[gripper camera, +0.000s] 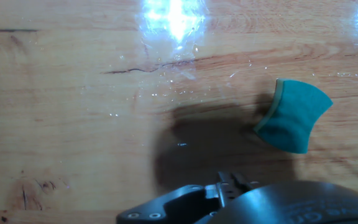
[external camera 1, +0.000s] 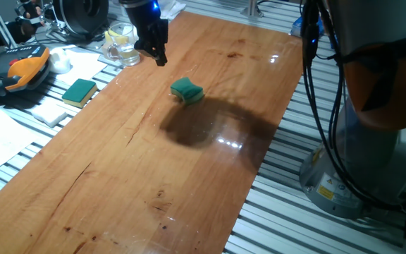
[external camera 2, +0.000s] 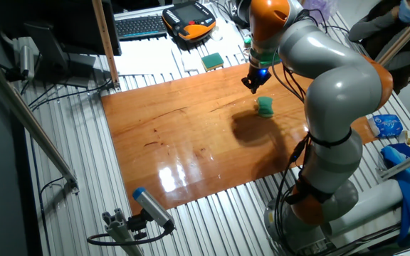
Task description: Clean the tabletop with a sponge
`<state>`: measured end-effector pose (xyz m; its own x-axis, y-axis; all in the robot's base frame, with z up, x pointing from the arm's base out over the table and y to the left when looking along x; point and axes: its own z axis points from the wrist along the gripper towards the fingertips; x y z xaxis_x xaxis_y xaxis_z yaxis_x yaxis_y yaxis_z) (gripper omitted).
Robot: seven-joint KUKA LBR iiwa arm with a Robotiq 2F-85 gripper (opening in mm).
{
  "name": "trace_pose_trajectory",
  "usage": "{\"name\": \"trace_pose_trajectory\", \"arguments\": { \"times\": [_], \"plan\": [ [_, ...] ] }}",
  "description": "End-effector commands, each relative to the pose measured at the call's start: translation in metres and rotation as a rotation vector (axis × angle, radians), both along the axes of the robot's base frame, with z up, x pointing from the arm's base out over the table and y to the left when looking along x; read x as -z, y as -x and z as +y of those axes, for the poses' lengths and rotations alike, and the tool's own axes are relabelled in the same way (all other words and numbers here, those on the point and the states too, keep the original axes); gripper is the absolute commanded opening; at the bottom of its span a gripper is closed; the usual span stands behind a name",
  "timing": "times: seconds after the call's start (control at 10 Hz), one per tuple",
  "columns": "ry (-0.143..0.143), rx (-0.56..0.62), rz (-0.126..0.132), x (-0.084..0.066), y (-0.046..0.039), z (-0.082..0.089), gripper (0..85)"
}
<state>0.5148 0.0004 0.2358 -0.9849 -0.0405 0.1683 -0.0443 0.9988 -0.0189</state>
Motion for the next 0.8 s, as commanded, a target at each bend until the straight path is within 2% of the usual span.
{"name": "trace_pose_trajectory", "arguments": {
  "times": [0.0, 0.7],
  "plan": [
    [0.0, 0.0, 0.0, 0.0, 0.0001, 0.0, 0.0],
    [0.002, -0.007, 0.01, -0.0001, -0.0001, 0.0001, 0.0]
  ]
}}
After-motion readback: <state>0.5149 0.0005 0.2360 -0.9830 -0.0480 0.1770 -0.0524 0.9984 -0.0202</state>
